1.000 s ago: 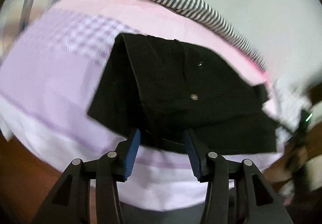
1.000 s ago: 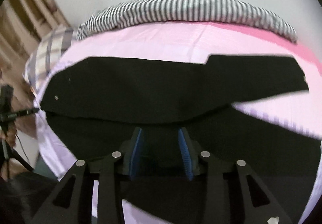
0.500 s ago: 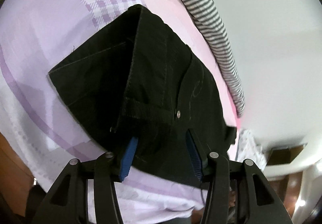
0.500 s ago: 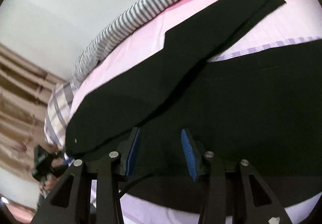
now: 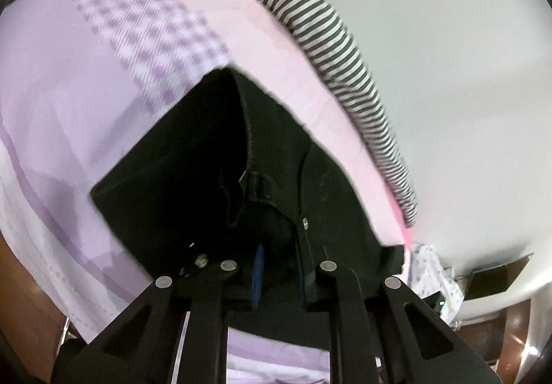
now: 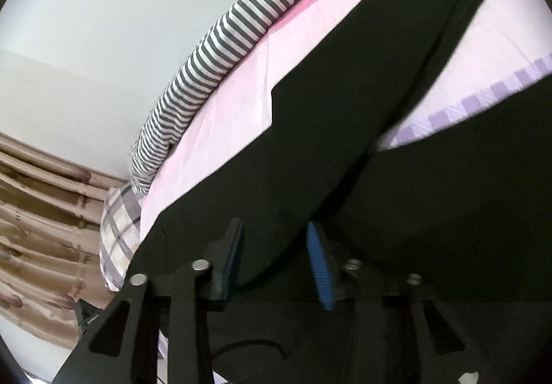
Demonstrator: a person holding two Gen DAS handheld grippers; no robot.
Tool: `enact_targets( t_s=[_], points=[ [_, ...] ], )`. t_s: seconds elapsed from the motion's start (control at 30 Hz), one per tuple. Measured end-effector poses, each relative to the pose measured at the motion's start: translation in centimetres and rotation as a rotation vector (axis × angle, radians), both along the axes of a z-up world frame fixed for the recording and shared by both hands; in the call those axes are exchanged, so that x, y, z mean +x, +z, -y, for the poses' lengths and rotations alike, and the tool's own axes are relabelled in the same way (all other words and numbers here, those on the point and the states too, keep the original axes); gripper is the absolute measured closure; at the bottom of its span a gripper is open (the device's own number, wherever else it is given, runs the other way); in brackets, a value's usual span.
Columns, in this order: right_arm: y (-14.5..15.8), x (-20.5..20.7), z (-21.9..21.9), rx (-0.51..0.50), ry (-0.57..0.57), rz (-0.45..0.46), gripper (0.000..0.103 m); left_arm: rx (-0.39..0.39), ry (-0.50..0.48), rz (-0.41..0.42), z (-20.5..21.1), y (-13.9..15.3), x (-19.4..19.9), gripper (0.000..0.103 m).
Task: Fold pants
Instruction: 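Lower the folded trousers onto the bed with both grippers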
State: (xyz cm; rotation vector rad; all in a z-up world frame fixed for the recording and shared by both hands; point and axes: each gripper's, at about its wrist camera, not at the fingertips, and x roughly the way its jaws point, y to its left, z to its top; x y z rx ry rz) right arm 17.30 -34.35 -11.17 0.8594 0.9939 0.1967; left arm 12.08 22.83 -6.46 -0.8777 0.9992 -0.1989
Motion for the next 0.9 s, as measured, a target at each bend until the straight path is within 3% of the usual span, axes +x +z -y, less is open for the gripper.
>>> enact_targets(
  t_s=[0.07,0.2,0.43,0.53,0.7,0.9],
  points=[
    [0.4,0.5,0.6,-0.006,-0.011,0.008,0.086,0.018,-0.007,0.01,-0.1,0.9,0.5,0.088],
    [0.5,1.8,2.5,-0.037,-0.054,0.0,0.086,0.031,-0.024,0.014,0.0,1.7,1.5,0.088],
    [-0.3,4.5,5.2,-0.095,-0.115,-0.035,0.086,0.055,-0.035,-0.017,-0.4,0.8,1.9,0.088],
    [-0.1,4.7,5.8,-0.104,-0.13,-0.041,0.097,0.095,-0.054,-0.032,-0.2,0.4,2.3,0.088],
    [4.6,2.1,4.6,-0.234,-0.112,0.049,0.099,0.172,-0.117,-0.017,-0.1,0.7,3.4,0.088],
    [7.1,-4.2,2.9,-0.28,-0.092,0.065,0.099,0.285,-0.239,-0.006,-0.8,0.9,4.5,0.088]
  ],
)
